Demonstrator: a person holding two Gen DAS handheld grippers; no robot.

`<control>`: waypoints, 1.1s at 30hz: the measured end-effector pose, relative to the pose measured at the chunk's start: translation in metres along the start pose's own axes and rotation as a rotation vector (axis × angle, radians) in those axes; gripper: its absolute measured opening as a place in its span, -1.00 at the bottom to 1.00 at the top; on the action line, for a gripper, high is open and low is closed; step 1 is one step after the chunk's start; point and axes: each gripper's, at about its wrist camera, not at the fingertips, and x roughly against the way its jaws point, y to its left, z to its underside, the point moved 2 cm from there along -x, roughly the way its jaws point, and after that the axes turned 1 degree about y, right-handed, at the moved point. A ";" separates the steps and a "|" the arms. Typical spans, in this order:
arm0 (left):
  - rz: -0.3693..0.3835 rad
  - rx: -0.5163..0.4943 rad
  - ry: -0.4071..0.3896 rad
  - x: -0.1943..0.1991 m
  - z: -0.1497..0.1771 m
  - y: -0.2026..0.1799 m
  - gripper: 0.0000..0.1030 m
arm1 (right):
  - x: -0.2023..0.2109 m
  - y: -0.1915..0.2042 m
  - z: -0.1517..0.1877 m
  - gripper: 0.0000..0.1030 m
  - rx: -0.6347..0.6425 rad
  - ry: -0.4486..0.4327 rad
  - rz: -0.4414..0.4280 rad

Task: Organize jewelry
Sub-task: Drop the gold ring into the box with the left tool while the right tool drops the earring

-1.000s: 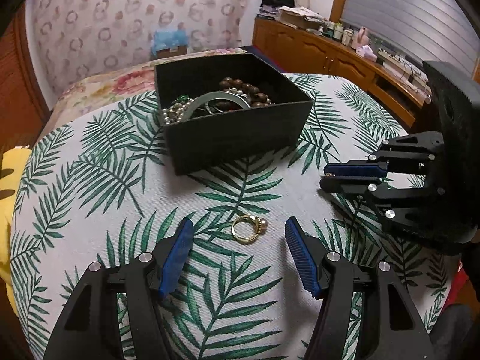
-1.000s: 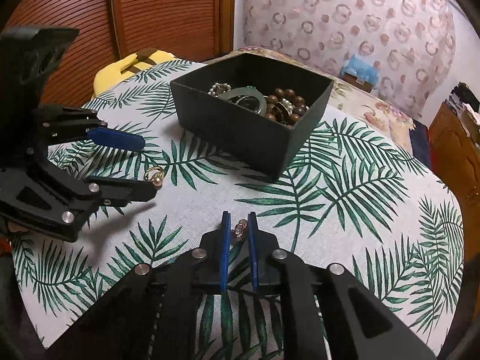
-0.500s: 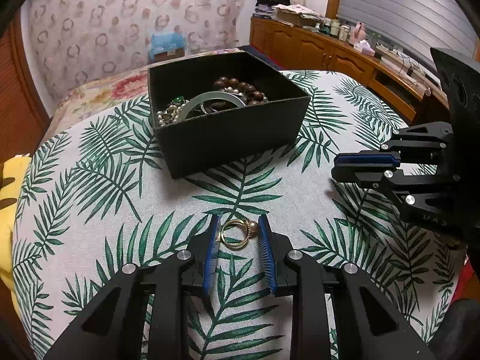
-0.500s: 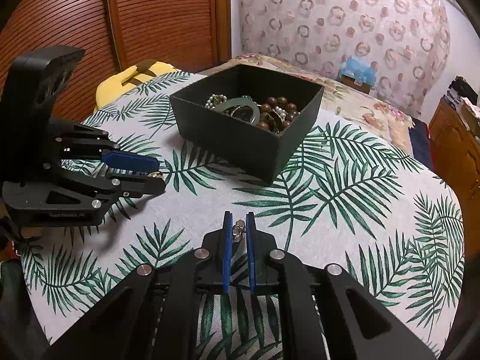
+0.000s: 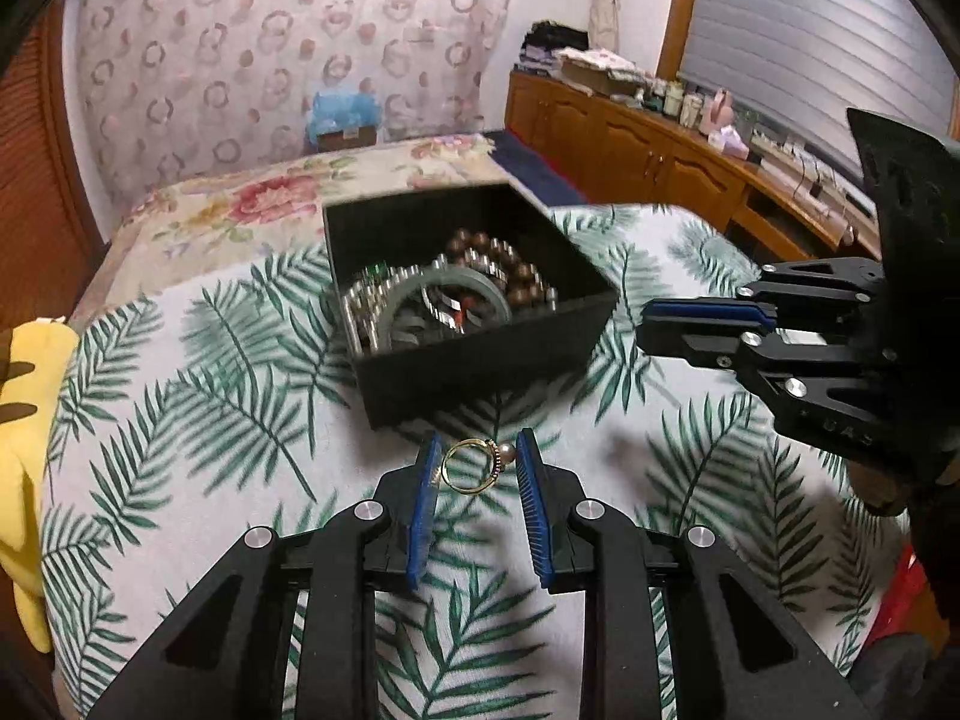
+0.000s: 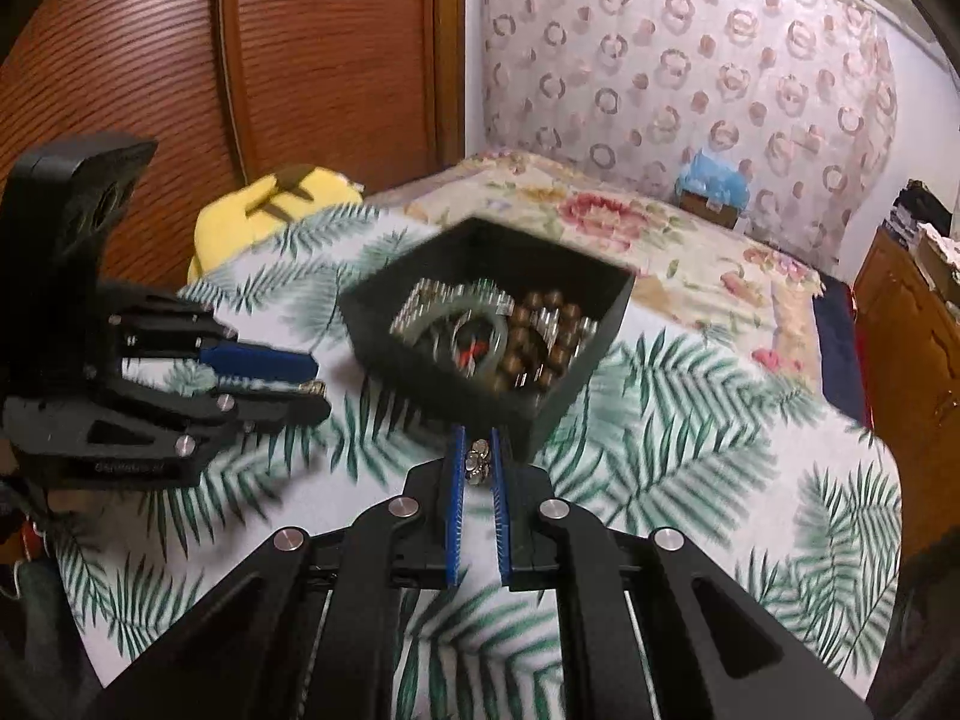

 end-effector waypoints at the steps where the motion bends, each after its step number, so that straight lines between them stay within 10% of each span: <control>1: -0.001 0.002 -0.008 0.001 -0.003 0.000 -0.53 | 0.000 -0.002 -0.004 -0.80 -0.007 -0.009 -0.001; 30: -0.062 0.046 -0.076 -0.022 -0.063 0.021 -0.53 | -0.009 -0.033 -0.029 -0.37 -0.111 -0.058 0.002; 33: -0.070 0.052 -0.075 -0.020 -0.062 0.017 -0.18 | 0.002 -0.034 -0.021 -0.37 -0.119 -0.060 0.022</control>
